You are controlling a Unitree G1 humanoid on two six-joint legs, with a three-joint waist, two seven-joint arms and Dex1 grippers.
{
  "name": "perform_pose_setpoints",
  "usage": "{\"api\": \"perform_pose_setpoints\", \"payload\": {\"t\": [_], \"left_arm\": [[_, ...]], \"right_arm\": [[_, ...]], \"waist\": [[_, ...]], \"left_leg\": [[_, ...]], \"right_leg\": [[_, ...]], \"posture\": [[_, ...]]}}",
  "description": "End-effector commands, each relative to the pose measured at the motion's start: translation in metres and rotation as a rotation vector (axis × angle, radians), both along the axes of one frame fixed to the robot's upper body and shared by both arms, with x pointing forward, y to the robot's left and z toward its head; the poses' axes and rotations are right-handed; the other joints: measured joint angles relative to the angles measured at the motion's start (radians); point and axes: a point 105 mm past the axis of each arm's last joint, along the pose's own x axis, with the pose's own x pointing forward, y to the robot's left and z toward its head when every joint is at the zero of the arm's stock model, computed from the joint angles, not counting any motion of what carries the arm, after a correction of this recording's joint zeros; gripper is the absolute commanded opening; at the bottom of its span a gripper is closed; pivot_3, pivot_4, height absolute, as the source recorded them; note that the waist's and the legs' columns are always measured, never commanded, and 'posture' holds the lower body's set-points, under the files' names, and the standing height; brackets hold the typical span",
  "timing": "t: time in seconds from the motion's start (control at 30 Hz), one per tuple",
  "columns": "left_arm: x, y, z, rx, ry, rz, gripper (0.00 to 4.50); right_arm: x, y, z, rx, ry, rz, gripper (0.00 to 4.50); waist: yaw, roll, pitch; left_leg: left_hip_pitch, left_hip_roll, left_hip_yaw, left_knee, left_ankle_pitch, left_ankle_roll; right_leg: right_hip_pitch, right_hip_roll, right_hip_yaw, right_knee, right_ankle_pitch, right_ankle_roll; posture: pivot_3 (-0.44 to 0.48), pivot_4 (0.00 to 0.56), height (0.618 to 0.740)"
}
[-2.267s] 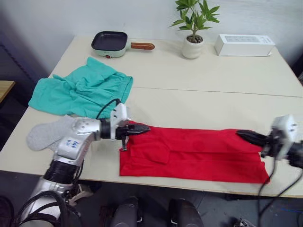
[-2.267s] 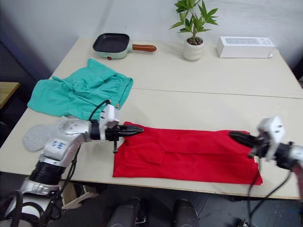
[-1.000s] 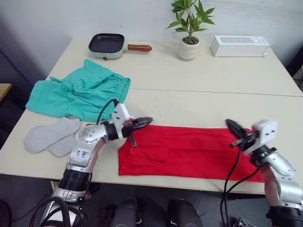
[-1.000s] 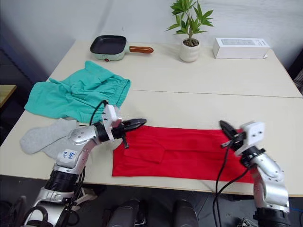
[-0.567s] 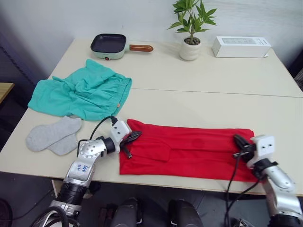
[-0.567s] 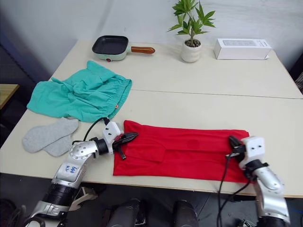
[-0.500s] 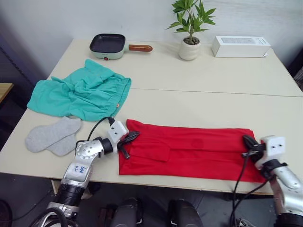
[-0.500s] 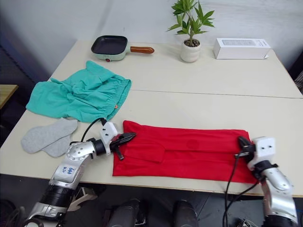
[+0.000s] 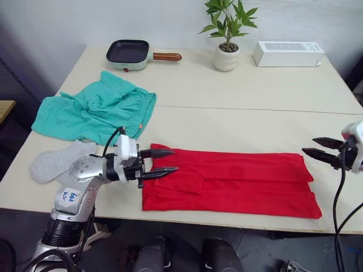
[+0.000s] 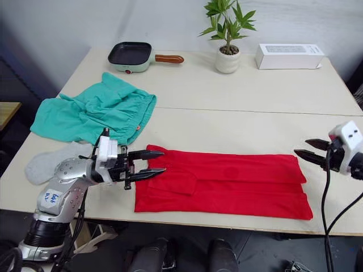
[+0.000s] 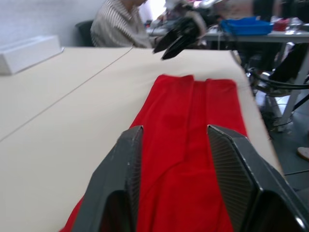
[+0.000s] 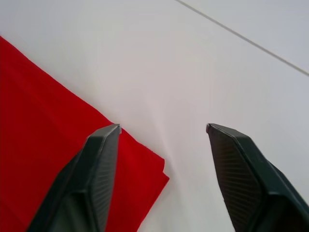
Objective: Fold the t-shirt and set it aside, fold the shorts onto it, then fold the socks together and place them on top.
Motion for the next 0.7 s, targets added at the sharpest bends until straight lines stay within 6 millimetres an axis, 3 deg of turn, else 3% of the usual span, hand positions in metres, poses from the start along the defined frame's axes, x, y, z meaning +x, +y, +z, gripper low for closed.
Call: {"api": "perform_pose_setpoints", "payload": {"t": [0.03,0.07,0.13,0.27,0.3,0.4,0.57,0.7], "left_arm": [[-0.012,-0.008,0.016,-0.05,-0.02,-0.06,3.6],[-0.014,-0.009,0.015,-0.045,-0.014,-0.068,3.86],[-0.014,-0.012,0.012,-0.033,-0.01,-0.061,4.48],[-0.014,-0.016,0.007,-0.032,0.007,-0.056,4.48],[-0.014,-0.017,0.007,-0.034,0.008,-0.051,4.5],[-0.014,-0.016,0.006,-0.033,0.016,-0.039,4.5],[-0.01,-0.012,0.006,-0.023,0.008,-0.013,4.5],[-0.008,-0.01,0.006,-0.025,0.007,-0.002,4.5]], "right_arm": [[-0.001,-0.004,-0.008,-0.093,0.132,0.054,4.28],[0.002,-0.002,-0.009,-0.111,0.149,0.064,4.5],[0.008,-0.001,-0.01,-0.139,0.172,0.062,4.5],[0.012,0.003,-0.017,-0.189,0.243,0.087,4.5],[0.01,0.005,-0.02,-0.188,0.28,0.11,4.32],[0.004,0.012,-0.023,-0.164,0.361,0.165,3.6],[-0.003,0.015,-0.03,-0.155,0.451,0.196,1.83],[0.0,0.013,-0.027,-0.16,0.425,0.179,0.53]], "waist": [[0.004,0.0,0.001],[0.004,0.001,0.001],[0.003,0.001,0.001],[0.002,0.001,0.001],[0.002,0.001,0.001],[0.002,0.001,0.001],[0.003,0.001,0.001],[0.002,0.001,0.001]], "left_leg": [[-0.001,0.0,0.0,0.0,0.0,0.0],[-0.001,0.0,0.0,0.0,0.0,0.0],[-0.001,-0.001,0.0,0.001,0.0,0.001],[-0.001,-0.001,0.0,0.002,0.0,0.001],[-0.001,-0.001,0.0,0.002,0.0,0.001],[-0.001,-0.001,0.0,0.002,0.0,0.001],[-0.001,-0.001,0.0,0.003,0.0,0.0],[-0.001,-0.001,0.0,0.003,0.0,0.0]], "right_leg": [[0.0,0.0,0.0,0.0,0.0,0.0],[0.0,0.0,0.0,0.0,0.0,0.0],[0.0,-0.001,0.0,0.0,0.0,0.0],[0.0,0.0,0.0,-0.001,0.0,0.0],[0.0,0.0,0.0,0.0,0.0,0.0],[0.0,0.0,0.0,0.0,0.0,0.0],[0.001,0.0,0.0,0.0,0.0,0.0],[0.001,0.0,0.0,0.0,0.0,0.0]], "posture": [[0.0,0.15,0.74],[0.0,0.15,0.74],[0.0,0.15,0.74],[0.0,0.15,0.74],[0.0,0.15,0.74],[0.0,0.15,0.74],[0.0,0.15,0.74],[0.0,0.15,0.74]]}}
